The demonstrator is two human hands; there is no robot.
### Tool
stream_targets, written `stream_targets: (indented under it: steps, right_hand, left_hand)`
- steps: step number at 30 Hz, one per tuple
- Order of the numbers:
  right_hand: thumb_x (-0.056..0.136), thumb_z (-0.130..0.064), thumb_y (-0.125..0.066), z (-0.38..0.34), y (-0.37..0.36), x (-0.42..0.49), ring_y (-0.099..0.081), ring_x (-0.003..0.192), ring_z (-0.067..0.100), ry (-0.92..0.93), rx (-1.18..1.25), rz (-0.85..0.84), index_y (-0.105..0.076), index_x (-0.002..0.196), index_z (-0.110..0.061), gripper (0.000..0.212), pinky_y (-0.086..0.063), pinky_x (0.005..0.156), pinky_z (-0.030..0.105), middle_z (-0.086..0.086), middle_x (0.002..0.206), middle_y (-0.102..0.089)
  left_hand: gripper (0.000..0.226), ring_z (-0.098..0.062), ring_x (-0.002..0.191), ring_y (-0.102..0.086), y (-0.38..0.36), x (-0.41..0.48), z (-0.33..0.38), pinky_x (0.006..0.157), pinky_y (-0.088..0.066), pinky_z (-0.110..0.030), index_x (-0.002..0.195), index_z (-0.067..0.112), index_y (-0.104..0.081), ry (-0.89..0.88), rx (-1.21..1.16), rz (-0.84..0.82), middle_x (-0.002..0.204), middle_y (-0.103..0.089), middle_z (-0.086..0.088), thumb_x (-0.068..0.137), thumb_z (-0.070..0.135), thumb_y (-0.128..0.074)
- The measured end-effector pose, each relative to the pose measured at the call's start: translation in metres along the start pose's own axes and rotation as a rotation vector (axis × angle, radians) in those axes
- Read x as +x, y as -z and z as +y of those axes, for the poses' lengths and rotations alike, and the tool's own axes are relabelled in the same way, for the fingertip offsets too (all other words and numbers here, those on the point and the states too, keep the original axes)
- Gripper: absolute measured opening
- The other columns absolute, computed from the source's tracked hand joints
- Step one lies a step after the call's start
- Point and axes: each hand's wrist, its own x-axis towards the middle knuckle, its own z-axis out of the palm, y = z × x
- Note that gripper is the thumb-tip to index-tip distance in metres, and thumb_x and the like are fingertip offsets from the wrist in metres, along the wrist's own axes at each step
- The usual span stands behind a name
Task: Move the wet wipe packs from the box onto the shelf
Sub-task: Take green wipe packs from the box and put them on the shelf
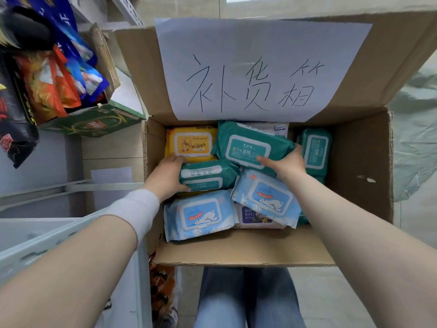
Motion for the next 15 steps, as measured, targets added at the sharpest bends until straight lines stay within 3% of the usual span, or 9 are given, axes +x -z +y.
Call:
stream_targets:
  steps: [1, 3, 4, 6, 8, 11, 15]
  right_hand:
    - [0.056, -0.040, -0.086, 0.000, 0.001, 0.001, -0.053, 0.116, 0.026, -0.012, -0.026, -0.026, -0.039, 0.133, -0.011, 0.094, -0.048, 0.096, 0.044, 0.006, 0.126, -0.056]
    - [0.056, -0.040, -0.086, -0.002, 0.004, 0.001, -0.062, 0.091, 0.020, -0.005, -0.008, -0.061, -0.059, 0.100, -0.014, 0.058, -0.056, 0.076, 0.037, -0.001, 0.093, -0.065]
    - [0.057, -0.038, -0.086, -0.003, 0.006, 0.001, -0.063, 0.075, 0.014, 0.009, 0.043, -0.093, -0.059, 0.083, -0.018, 0.042, -0.056, 0.061, 0.029, -0.006, 0.077, -0.063]
    - [0.060, -0.033, -0.086, -0.005, 0.011, -0.001, -0.064, 0.059, -0.002, 0.066, 0.162, -0.154, -0.059, 0.076, -0.026, 0.032, -0.049, 0.046, 0.014, -0.014, 0.072, -0.064]
    - [0.063, -0.030, -0.085, -0.006, 0.015, -0.008, -0.064, 0.069, -0.007, 0.112, 0.207, -0.172, -0.062, 0.090, -0.026, 0.036, -0.048, 0.057, 0.011, -0.015, 0.085, -0.067]
    - [0.066, -0.024, -0.083, 0.000, 0.025, -0.025, -0.063, 0.093, 0.011, 0.102, 0.278, -0.104, -0.059, 0.112, -0.021, 0.052, -0.050, 0.081, 0.028, -0.005, 0.105, -0.066]
    - [0.065, -0.029, -0.083, 0.031, 0.058, -0.062, -0.064, 0.090, 0.010, 0.046, 0.399, 0.041, -0.056, 0.110, -0.025, 0.053, -0.053, 0.068, 0.026, -0.004, 0.106, -0.066]
  left_hand:
    - [0.068, -0.028, 0.114, -0.051, 0.000, 0.000, 0.000, 0.093, -0.043, -0.036, 0.122, 0.014, -0.050, 0.009, -0.006, 0.003, 0.122, -0.058, -0.010, 0.064, 0.026, -0.082]
    - [0.061, -0.026, 0.106, -0.057, -0.001, -0.002, 0.001, 0.085, -0.047, -0.034, 0.116, 0.016, -0.054, 0.027, -0.029, 0.045, 0.116, -0.062, -0.007, 0.063, 0.027, -0.082]
    - [0.059, -0.024, 0.103, -0.059, -0.001, -0.004, 0.002, 0.081, -0.047, -0.031, 0.114, 0.017, -0.057, 0.035, -0.065, 0.074, 0.114, -0.064, -0.006, 0.061, 0.027, -0.083]
    - [0.058, -0.017, 0.096, -0.058, -0.003, -0.012, 0.003, 0.078, -0.043, -0.025, 0.112, 0.018, -0.061, 0.045, -0.195, 0.137, 0.112, -0.066, -0.003, 0.060, 0.025, -0.084]
    - [0.055, -0.009, 0.095, -0.054, -0.002, -0.023, 0.006, 0.080, -0.041, -0.023, 0.112, 0.020, -0.062, 0.052, -0.355, 0.203, 0.111, -0.064, 0.001, 0.061, 0.021, -0.084]
    - [0.050, -0.008, 0.099, -0.054, -0.001, -0.043, 0.014, 0.080, -0.043, -0.020, 0.109, 0.023, -0.059, 0.097, -0.578, 0.326, 0.108, -0.060, 0.007, 0.065, 0.015, -0.082]
    - [0.048, -0.005, 0.099, -0.053, 0.008, -0.084, 0.027, 0.072, -0.042, -0.007, 0.109, 0.022, -0.056, 0.196, -0.803, 0.489, 0.108, -0.059, 0.007, 0.069, 0.014, -0.080]
